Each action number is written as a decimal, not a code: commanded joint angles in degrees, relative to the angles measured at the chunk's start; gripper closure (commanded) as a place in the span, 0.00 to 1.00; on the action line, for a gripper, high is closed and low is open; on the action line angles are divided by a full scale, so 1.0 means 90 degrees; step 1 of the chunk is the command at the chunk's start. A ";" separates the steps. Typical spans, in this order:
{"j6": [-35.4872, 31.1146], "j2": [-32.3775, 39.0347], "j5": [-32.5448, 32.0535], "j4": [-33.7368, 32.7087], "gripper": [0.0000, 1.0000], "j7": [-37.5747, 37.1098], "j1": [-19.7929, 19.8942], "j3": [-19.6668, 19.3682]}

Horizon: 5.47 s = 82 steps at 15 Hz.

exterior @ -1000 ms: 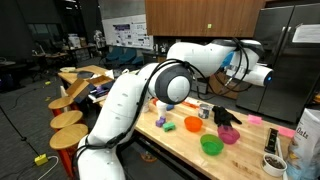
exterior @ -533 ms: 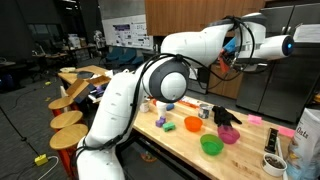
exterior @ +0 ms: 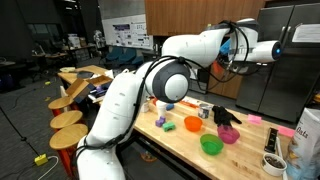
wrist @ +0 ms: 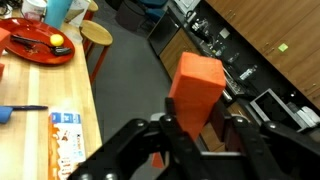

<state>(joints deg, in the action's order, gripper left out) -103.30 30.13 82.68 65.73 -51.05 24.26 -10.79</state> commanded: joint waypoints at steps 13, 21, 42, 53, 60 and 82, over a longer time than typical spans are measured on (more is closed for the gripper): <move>0.0510 0.0689 -0.0234 0.0208 0.87 -0.0737 -0.0942 0.0752; 0.0708 0.0913 -0.0248 0.0210 0.87 -0.0999 -0.1177 0.0926; 0.1359 0.1437 -0.0009 -0.1423 0.87 -0.2124 -0.0763 0.1083; 0.1525 0.2155 0.0330 -0.1641 0.87 -0.3539 -0.0744 0.1431; 0.1576 0.2150 0.0174 -0.1618 0.87 -0.4334 -0.0771 0.1372; 0.1602 0.2104 0.0271 -0.1382 0.00 -0.4218 -0.0752 0.1397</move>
<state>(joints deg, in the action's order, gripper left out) -88.75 49.56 85.16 52.80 -89.35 17.15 1.74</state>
